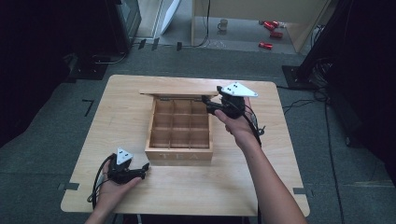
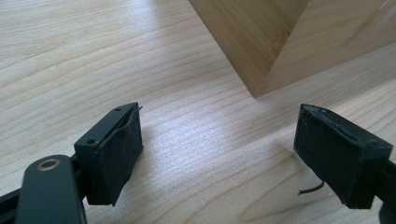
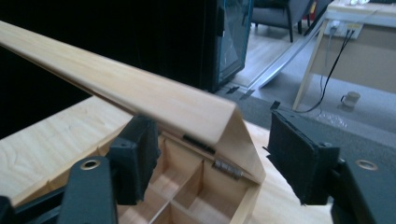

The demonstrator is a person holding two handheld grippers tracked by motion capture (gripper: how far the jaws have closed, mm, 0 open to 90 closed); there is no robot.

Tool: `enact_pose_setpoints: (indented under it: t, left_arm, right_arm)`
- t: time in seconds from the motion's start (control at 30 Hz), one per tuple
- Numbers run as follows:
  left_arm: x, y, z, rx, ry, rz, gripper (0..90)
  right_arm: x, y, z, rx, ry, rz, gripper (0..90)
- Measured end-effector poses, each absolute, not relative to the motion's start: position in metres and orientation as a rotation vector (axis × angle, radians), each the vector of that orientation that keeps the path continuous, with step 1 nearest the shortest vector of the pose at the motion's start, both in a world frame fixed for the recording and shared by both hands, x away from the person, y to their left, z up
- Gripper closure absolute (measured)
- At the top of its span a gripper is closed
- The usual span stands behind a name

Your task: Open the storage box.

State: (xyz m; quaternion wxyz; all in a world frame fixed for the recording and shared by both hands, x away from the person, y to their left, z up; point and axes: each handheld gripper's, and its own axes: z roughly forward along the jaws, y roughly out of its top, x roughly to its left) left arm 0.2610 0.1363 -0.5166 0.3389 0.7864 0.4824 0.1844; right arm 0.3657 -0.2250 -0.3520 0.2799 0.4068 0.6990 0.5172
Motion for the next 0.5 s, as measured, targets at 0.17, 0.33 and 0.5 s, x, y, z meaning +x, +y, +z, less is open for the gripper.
enact_pose_setpoints:
  t: [0.17, 0.33, 0.5]
  left_arm:
    - [0.261, 0.136, -0.517, 2.048, 1.256, 0.479, 15.8]
    - [0.261, 0.137, -0.517, 2.045, 1.256, 0.473, 15.8]
    - [0.262, 0.137, -0.517, 2.044, 1.254, 0.471, 15.8]
  right_arm:
    - [0.378, -0.225, -0.346, 1.059, 1.857, 1.408, 42.6]
    - [0.391, -0.226, -0.341, 1.022, 1.85, 1.415, 47.7]
    - [0.403, -0.232, -0.34, 1.016, 1.809, 1.426, 57.7]
